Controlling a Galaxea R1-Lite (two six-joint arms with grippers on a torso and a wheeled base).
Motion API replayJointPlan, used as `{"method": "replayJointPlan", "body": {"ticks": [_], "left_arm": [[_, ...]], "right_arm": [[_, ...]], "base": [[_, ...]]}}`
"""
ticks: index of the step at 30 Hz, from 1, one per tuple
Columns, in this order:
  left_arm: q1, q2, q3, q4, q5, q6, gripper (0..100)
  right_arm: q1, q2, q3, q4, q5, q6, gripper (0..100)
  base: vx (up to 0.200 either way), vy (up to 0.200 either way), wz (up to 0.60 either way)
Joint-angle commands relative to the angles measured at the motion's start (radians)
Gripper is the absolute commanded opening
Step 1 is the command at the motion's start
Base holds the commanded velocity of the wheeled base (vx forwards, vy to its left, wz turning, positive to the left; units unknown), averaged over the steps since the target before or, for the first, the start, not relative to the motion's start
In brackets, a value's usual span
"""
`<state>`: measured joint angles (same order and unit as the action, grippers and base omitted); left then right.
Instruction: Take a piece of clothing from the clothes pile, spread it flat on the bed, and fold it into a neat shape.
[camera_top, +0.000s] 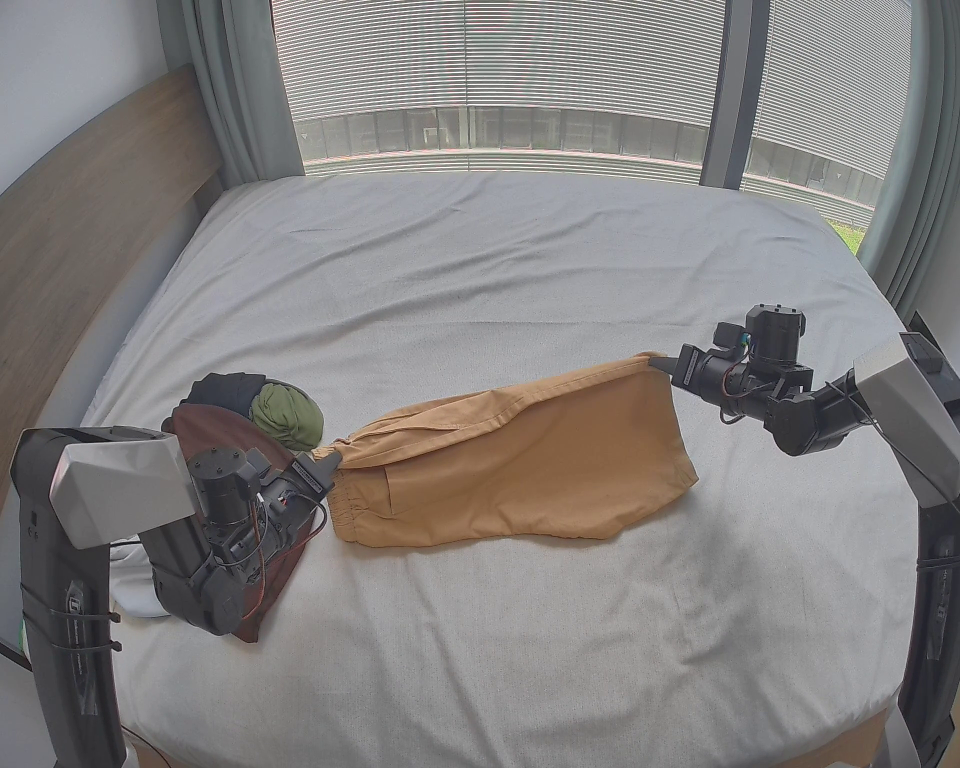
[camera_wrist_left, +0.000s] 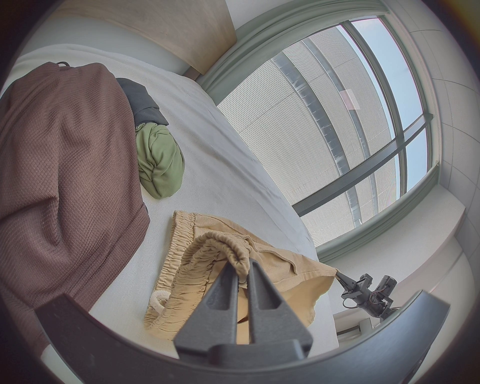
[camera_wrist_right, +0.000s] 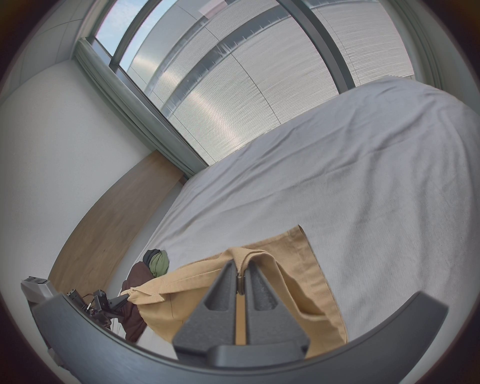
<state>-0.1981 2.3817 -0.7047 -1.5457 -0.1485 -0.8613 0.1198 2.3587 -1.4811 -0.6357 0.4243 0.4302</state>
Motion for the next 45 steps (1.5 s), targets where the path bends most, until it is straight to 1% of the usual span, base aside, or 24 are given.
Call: {"method": "replayJointPlan", "body": {"ticks": [1, 4, 7, 8, 9, 12, 16, 23, 25, 26, 29, 31, 32, 33, 35, 36, 37, 41, 42, 45], "left_arm": [[0.000, 0.017, -0.013, -0.001, 0.000, -0.001, 0], [-0.001, 0.027, -0.024, 0.001, 0.000, -0.001, 0], [0.000, 0.034, -0.030, -0.001, -0.002, -0.001, 0], [0.002, 0.034, -0.038, -0.001, -0.002, -0.001, 100], [0.002, 0.034, -0.042, -0.001, -0.002, -0.001, 100], [0.003, 0.027, -0.073, -0.001, 0.012, -0.002, 100], [0.002, 0.019, -0.082, -0.001, 0.035, -0.004, 100], [0.002, -0.050, -0.059, 0.001, 0.035, -0.007, 100], [0.000, -0.053, -0.058, 0.001, 0.035, -0.007, 100], [-0.006, -0.088, -0.024, 0.001, 0.026, -0.004, 100], [-0.007, -0.111, 0.001, 0.001, 0.017, -0.002, 100], [-0.007, -0.128, 0.030, 0.001, -0.003, 0.005, 100], [-0.007, -0.128, 0.030, 0.001, -0.003, 0.005, 100], [-0.003, -0.162, 0.062, 0.001, -0.040, 0.025, 100], [0.002, -0.185, 0.088, 0.001, -0.074, 0.044, 100], [0.002, -0.185, 0.088, 0.001, -0.074, 0.044, 100], [0.002, -0.199, 0.113, 0.001, -0.103, 0.067, 100], [-0.006, -0.203, 0.136, 0.001, -0.111, 0.125, 100], [-0.006, -0.202, 0.140, -0.001, -0.112, 0.139, 100], [-0.007, -0.202, 0.151, -0.001, -0.114, 0.168, 100]], "right_arm": [[0.003, 0.031, -0.005, -0.033, -0.022, 0.016, 0], [0.004, 0.040, -0.005, -0.062, -0.032, 0.041, 0], [0.004, 0.043, -0.011, -0.067, -0.032, 0.044, 0], [0.004, 0.047, -0.021, -0.068, -0.035, 0.044, 0], [0.006, 0.050, -0.027, -0.068, -0.036, 0.045, 100], [0.004, 0.079, -0.042, -0.096, -0.059, 0.045, 100], [0.006, 0.065, -0.033, -0.108, -0.062, 0.047, 100], [0.008, -0.079, 0.159, -0.104, -0.058, 0.045, 100], [0.008, -0.084, 0.166, -0.105, -0.059, 0.045, 100], [0.017, -0.136, 0.262, -0.110, -0.059, 0.044, 100], [0.020, -0.177, 0.331, -0.111, -0.056, 0.047, 100], [0.024, -0.216, 0.401, -0.114, -0.055, 0.053, 100], [0.024, -0.216, 0.401, -0.114, -0.055, 0.053, 100], [0.024, -0.257, 0.487, -0.148, -0.048, 0.059, 100], [0.021, -0.277, 0.564, -0.203, -0.028, 0.074, 100], [0.021, -0.277, 0.564, -0.203, -0.028, 0.074, 100], [0.018, -0.286, 0.659, -0.286, 0.010, 0.097, 100], [0.015, -0.276, 0.823, -0.479, 0.087, 0.111, 100], [0.015, -0.268, 0.843, -0.510, 0.096, 0.114, 100], [0.012, -0.193, 0.855, -0.565, 0.090, 0.114, 100]], "base": [[0.000, 0.000, 0.00], [0.000, 0.000, 0.00], [0.000, 0.000, 0.00], [0.000, 0.000, 0.00], [0.000, 0.000, 0.00], [0.000, 0.000, 0.00], [0.000, 0.000, 0.00], [0.000, 0.000, 0.00], [0.000, 0.000, 0.00], [0.000, 0.000, 0.00], [0.000, 0.000, 0.00], [0.000, 0.000, 0.00], [0.000, 0.000, 0.00], [0.000, 0.000, 0.00], [0.000, 0.000, 0.00], [0.000, 0.000, 0.00], [0.000, 0.000, 0.00], [0.000, 0.000, 0.00], [0.000, 0.000, 0.00], [0.000, 0.000, 0.00]]}}
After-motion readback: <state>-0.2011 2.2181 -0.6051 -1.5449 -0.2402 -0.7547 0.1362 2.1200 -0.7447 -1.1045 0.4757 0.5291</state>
